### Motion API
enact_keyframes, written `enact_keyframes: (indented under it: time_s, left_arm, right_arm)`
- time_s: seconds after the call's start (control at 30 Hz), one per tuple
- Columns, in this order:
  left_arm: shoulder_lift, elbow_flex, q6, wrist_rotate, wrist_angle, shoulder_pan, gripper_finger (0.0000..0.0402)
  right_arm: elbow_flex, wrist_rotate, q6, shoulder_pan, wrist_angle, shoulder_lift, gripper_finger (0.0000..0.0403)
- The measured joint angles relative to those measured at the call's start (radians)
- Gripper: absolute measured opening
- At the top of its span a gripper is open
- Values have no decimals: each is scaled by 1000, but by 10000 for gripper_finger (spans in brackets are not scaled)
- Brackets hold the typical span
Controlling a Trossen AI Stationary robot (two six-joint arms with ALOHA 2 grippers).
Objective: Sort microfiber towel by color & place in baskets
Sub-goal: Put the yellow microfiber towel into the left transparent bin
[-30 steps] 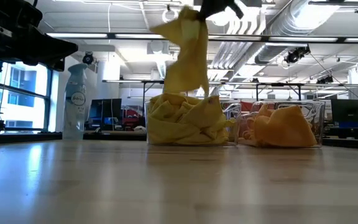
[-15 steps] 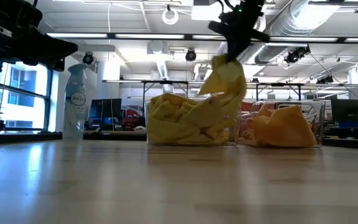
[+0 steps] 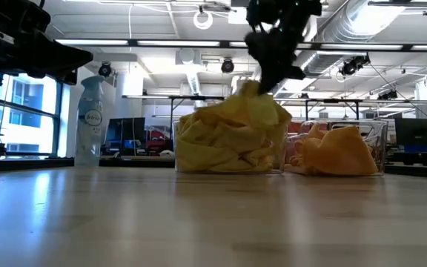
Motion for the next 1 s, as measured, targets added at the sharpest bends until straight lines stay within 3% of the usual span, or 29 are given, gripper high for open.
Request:
enact_keyframes:
  time_s: [0.17,0.3,0.43,0.57,1.0]
  left_arm:
    - [0,0,0,0,0,0,0]
    - [0,0,0,-1,0,0,0]
    - [0,0,0,-2,0,0,0]
    - [0,0,0,-3,0,0,0]
    - [0,0,0,-3,0,0,0]
  right_arm:
    - [0,159,-54,-49,-116,31,0]
    - [0,251,-228,-36,-4,31,0]
    - [0,203,-403,-25,104,33,0]
    - [1,135,-496,-27,62,69,0]
    - [1,98,-552,-50,46,322,0]
